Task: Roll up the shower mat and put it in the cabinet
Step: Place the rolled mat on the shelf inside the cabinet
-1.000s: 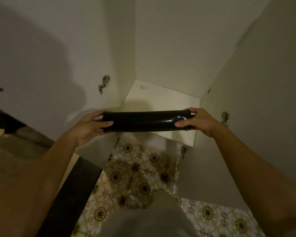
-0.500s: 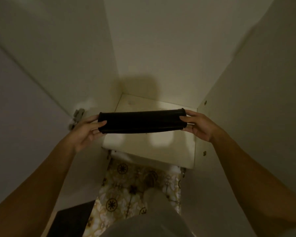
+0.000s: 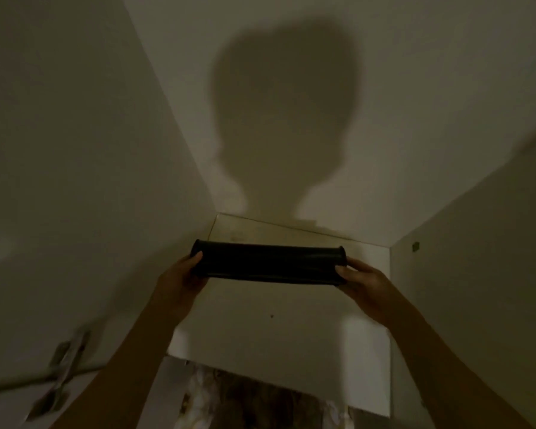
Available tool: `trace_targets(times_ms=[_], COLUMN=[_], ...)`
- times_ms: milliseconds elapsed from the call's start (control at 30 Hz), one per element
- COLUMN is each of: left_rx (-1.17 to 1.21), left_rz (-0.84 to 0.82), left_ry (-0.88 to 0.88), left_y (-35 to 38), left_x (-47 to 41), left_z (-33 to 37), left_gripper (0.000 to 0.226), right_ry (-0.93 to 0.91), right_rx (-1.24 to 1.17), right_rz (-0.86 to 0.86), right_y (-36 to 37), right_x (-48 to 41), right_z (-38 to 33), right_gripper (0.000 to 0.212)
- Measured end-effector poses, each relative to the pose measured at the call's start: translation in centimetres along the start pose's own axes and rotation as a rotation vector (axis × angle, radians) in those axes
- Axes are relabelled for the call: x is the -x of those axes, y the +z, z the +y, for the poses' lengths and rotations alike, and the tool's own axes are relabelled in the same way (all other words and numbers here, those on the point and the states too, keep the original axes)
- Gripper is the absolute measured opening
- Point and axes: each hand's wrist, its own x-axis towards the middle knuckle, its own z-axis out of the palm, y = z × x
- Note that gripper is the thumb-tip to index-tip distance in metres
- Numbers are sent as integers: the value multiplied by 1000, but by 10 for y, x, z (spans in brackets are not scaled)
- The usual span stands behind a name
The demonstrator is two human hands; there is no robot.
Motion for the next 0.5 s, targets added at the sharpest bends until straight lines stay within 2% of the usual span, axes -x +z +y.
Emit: trace_targets(times_ms=[167,200,267,300,367,500], left_rx=[26,23,12,22,36,-90], left_rz=[175,206,206,244,235,174], left_ry=[-14,-4,-6,7,25,86], left_y=[7,5,7,9,7,1], left_x=[-133,-134,-217,-223,-291,-342], left_z=[-13,-14,-25,-27,-41,-55], left_gripper=[34,34,28,24,20,31], right_ry=[-10,-19,-44,-41,-50,-61], right_rx=[-24,5,8,16,-18,-7], right_rz=[94,100,173,186,262,355], right_y=[-8,-4,-13,-9,-12,-8], right_x=[-104,-102,-178,-182,-251,-313], right_z=[44,48,73,69,94,113], right_gripper=[44,42,38,36,31,26])
